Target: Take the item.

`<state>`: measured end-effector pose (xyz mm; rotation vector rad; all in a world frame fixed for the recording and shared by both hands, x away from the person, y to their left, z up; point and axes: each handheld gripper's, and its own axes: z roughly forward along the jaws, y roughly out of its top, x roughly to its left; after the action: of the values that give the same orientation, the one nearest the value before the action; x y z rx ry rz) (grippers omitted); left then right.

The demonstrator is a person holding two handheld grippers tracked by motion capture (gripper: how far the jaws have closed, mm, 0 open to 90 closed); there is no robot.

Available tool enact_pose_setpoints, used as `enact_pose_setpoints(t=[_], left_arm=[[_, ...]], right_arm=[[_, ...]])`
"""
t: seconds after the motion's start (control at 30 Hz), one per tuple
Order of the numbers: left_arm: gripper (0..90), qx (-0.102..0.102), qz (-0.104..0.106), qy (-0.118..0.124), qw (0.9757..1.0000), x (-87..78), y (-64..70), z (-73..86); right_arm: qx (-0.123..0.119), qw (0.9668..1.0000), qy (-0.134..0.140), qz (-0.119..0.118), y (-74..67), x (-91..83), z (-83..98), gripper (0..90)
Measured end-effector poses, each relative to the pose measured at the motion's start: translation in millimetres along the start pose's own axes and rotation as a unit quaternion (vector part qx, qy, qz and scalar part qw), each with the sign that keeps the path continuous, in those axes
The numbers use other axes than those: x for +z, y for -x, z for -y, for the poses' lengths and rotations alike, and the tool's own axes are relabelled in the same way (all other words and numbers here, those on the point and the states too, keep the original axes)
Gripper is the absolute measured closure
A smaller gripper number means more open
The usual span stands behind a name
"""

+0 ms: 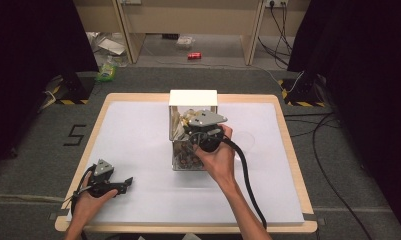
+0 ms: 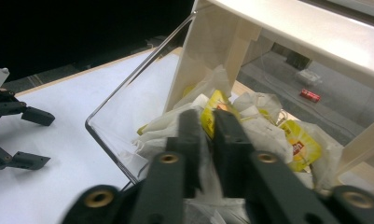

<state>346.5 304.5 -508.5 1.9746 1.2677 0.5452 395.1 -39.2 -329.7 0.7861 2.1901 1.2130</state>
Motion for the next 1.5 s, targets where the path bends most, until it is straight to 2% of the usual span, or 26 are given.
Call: enact_pose_setpoints(t=[0.1,0.2,0.3,0.33,0.57,0.87,0.9,0.97,1.07,1.2,1.47,1.5], left_arm=[[13.4,0.0,0.0,0.0,1.0,0.0,0.0,0.0],[13.4,0.0,0.0,0.0,1.0,0.0,0.0,0.0],[13.4,0.0,0.0,0.0,1.0,0.0,0.0,0.0],[13.4,0.0,0.0,0.0,1.0,0.0,0.1,0.0],[13.4,0.0,0.0,0.0,1.0,0.0,0.1,0.0],[13.4,0.0,0.0,0.0,1.0,0.0,0.0,0.0],[13.4,0.0,0.0,0.0,1.0,-0.1,0.1,0.0],[13.4,0.0,0.0,0.0,1.0,-0.1,0.1,0.0],[13.4,0.001,0.0,-0.001,1.0,-0.2,0.0,-0.1],[13.4,0.001,0.0,-0.001,1.0,-0.2,0.1,-0.1],[13.4,0.0,0.0,0.0,1.0,0.0,0.1,0.0],[13.4,0.0,0.0,0.0,1.0,0.0,0.2,0.0]], right_arm=[[-0.005,1.0,0.0,0.003,1.2,-3.2,-0.4,87.5],[-0.005,0.9999,0.011,-0.004,1.9,-9.2,-1.3,87.7],[0.002,0.9993,0.035,-0.009,6.0,-19.8,-3.6,87.8],[0.002,0.9993,0.035,-0.009,6.0,-19.8,-3.6,87.8],[0.023,0.9971,0.07,-0.021,17.1,-37.5,-6.8,87.8],[0.027,0.9945,0.098,-0.023,25.6,-60.5,-8.2,87.8],[0.031,0.9932,0.109,-0.027,28.3,-67.9,-9.2,87.8],[0.033,0.9926,0.114,-0.026,30.2,-72.0,-9.6,87.8],[0.037,0.9911,0.126,-0.02,37.0,-86.1,-9.2,87.8],[0.044,0.99,0.134,-0.001,49.1,-104.0,-3.8,87.8],[0.069,0.9884,0.129,0.039,78.1,-125.2,24.9,87.8],[0.069,0.9884,0.129,0.039,78.1,-125.2,24.9,87.8]])
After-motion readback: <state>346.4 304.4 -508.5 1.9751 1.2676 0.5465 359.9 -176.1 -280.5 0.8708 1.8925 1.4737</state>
